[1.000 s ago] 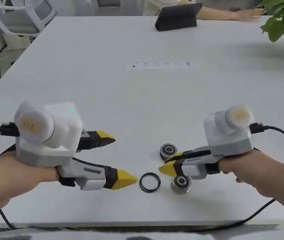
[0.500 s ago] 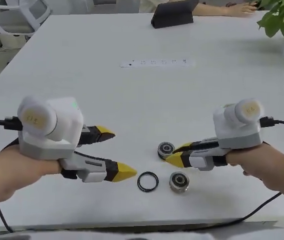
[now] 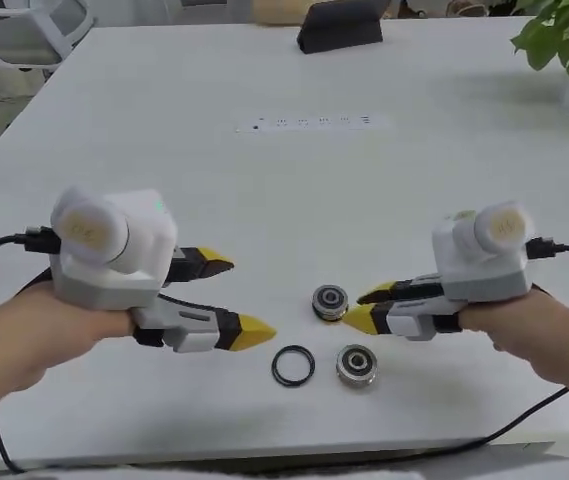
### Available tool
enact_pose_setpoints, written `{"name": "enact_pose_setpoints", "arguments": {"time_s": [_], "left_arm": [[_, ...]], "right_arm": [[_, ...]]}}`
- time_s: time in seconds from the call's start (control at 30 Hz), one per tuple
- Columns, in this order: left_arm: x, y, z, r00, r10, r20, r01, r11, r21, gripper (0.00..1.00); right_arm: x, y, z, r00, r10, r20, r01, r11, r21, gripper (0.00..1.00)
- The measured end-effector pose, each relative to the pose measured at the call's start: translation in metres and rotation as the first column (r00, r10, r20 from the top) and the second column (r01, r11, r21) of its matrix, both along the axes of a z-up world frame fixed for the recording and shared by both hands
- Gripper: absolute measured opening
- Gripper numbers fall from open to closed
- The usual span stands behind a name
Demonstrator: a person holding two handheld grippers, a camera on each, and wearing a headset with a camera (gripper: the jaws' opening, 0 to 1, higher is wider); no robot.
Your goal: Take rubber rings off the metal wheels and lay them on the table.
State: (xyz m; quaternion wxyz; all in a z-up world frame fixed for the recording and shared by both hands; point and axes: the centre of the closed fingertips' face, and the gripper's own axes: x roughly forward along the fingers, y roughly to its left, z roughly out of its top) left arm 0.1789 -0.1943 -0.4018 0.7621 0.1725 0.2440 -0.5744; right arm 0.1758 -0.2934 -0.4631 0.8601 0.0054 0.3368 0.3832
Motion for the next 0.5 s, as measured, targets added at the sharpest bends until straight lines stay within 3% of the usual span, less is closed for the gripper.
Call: {"name": "enact_pose_setpoints", "arguments": {"time_s": [0.5], "left_arm": [[0.014, -0.019, -0.009, 0.999, 0.024, -0.04, -0.025, 0.999, -0.03, 0.49]], "right_arm": [[0.002, -0.001, -0.009, 1.0, 0.0, 0.025, 0.0, 1.0, 0.002, 0.19]]}}
